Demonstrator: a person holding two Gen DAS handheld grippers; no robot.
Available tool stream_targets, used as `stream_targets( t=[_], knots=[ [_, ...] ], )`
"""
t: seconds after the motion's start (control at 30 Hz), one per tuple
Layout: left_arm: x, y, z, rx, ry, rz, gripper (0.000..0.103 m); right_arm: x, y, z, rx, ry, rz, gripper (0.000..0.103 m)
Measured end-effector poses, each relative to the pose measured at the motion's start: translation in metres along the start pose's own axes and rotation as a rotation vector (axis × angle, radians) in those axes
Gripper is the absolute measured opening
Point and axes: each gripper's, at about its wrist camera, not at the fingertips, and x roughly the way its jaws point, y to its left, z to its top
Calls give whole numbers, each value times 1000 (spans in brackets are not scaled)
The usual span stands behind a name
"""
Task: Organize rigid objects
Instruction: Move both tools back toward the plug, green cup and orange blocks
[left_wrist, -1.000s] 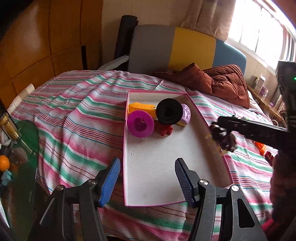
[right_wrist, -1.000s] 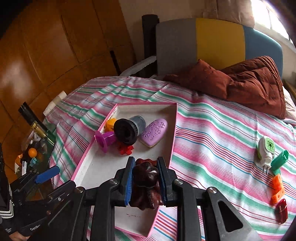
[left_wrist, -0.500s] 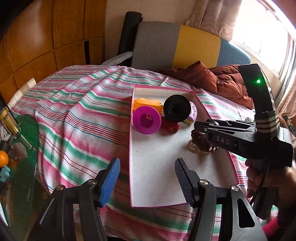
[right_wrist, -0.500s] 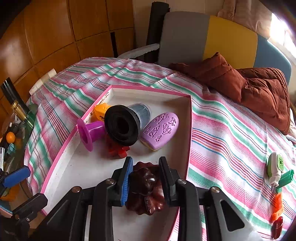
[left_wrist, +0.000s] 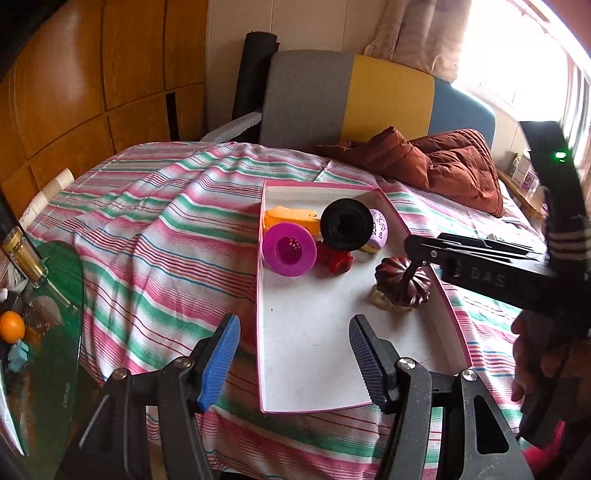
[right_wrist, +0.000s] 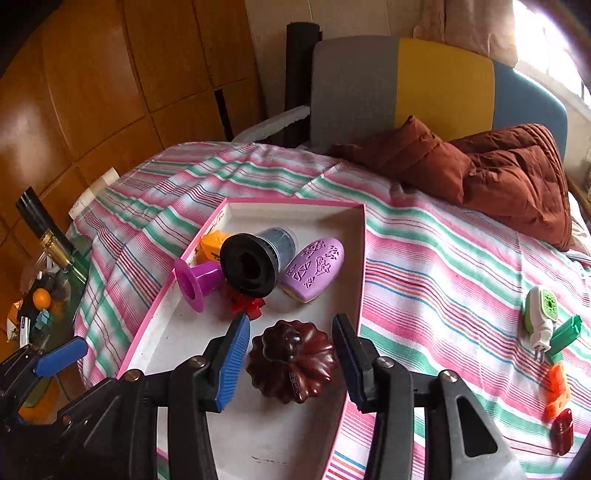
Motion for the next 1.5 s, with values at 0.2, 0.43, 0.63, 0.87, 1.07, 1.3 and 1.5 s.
stream_targets(
  t=[0.2, 0.43, 0.63, 0.87, 1.07, 1.3, 1.5],
  knots=[
    [-3, -4, 0, 12, -4, 2, 63, -22, -5, -8, -9, -39, -15, 47],
    [-8, -12, 2, 39, -16, 7, 63, -38, -12, -17, -20, -56, -27, 47],
    [-14, -19, 3, 58, -29, 5, 63, -50, -25, -24, -30, -61, -53, 47],
    [-24, -33, 9, 105, -60, -12, 63, -71, -72, -30, 7, -67, -143, 47],
    [-30, -49, 16, 133, -70, -37, 63, -89, -144, -41, 111, -69, -272, 47],
    [-28, -83, 27, 199, -76, -105, 63, -120, -259, -76, 556, -146, -444, 47],
    [-10, -129, 31, 262, -28, -190, 69, -143, -309, -105, 882, -194, -454, 47]
  ],
)
